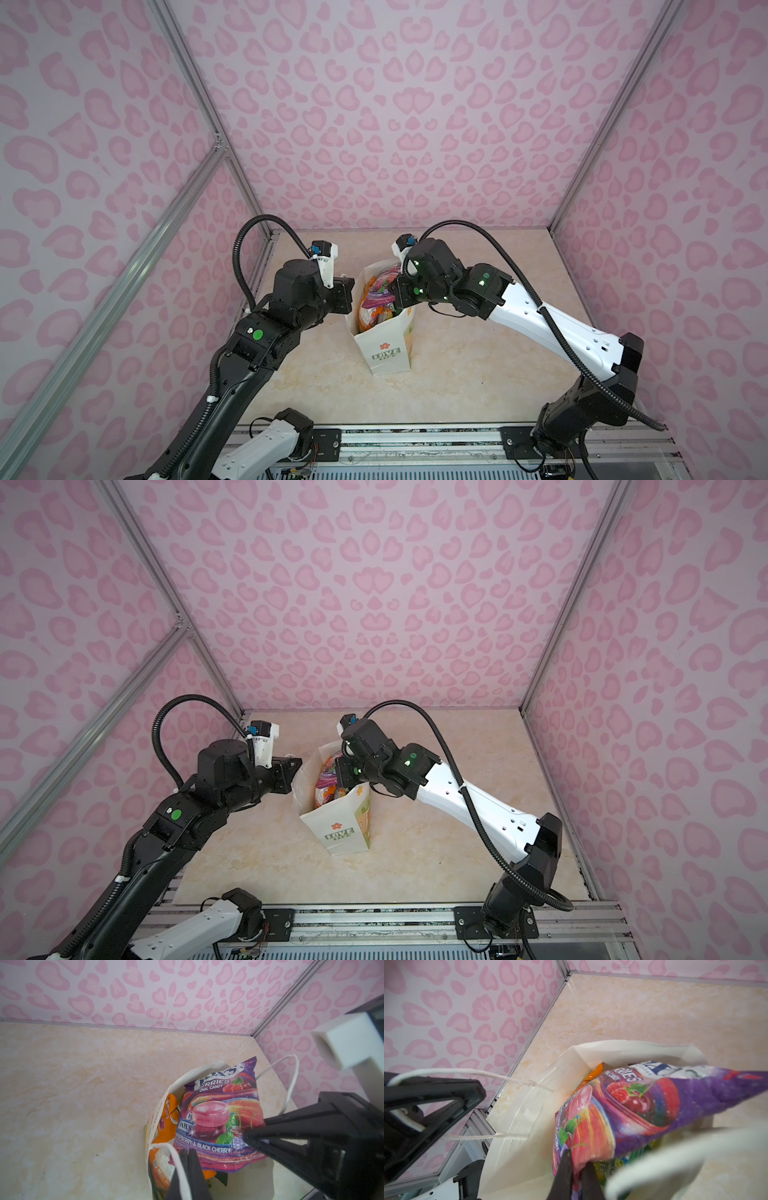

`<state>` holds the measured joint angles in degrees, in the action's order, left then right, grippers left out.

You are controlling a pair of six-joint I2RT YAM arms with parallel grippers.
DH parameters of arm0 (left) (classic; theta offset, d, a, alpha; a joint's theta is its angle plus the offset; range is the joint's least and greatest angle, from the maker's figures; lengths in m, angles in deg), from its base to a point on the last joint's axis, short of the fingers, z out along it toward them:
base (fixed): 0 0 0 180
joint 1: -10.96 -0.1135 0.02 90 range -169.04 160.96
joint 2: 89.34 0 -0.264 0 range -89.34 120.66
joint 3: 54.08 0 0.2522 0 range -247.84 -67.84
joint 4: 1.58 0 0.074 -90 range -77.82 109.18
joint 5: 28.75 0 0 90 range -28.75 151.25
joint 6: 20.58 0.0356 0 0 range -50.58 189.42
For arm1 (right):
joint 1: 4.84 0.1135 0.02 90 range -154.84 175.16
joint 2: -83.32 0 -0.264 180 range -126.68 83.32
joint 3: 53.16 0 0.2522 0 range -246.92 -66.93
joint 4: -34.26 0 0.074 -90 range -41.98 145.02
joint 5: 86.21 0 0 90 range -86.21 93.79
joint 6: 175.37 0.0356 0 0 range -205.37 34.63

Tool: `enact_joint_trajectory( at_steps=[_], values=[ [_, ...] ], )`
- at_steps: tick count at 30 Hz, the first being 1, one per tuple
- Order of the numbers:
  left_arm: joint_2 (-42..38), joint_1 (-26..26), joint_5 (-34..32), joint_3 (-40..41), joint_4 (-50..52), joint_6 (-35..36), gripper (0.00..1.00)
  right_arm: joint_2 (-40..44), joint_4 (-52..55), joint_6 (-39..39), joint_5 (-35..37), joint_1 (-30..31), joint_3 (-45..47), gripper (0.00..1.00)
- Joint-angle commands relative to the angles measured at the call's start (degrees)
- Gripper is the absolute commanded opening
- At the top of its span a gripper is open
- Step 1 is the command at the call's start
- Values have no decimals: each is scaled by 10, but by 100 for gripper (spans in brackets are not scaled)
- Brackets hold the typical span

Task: Place the snacks into the paper bag
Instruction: Place the snack in the paper bag.

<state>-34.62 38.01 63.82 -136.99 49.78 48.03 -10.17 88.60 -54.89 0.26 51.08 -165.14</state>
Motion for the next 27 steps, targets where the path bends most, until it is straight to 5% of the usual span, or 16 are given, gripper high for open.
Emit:
enact_joint_trajectory(
  at_steps=[1, 7, 13, 18, 21, 27],
  values=[
    [-4, -1, 2, 0, -26, -3, 5, -12, 5, 15, 32, 15, 13, 0],
    [-3, -1, 2, 0, -27, -2, 5, -13, -36, 60, 17, 20, 77, 2],
    [-1, -1, 3, -1, -27, -2, 5, 12, -48, 44, 19, 16, 58, 34],
    [-1, -1, 3, 0, -27, -2, 5, 39, -20, 9, 59, 28, 15, 49],
    [-1, -1, 3, 0, -27, -1, 5, 42, -6, -17, 95, 46, -15, 44],
    [1, -1, 9, 0, -27, -2, 5, -28, 16, -51, 96, 50, -96, 14]
  ],
)
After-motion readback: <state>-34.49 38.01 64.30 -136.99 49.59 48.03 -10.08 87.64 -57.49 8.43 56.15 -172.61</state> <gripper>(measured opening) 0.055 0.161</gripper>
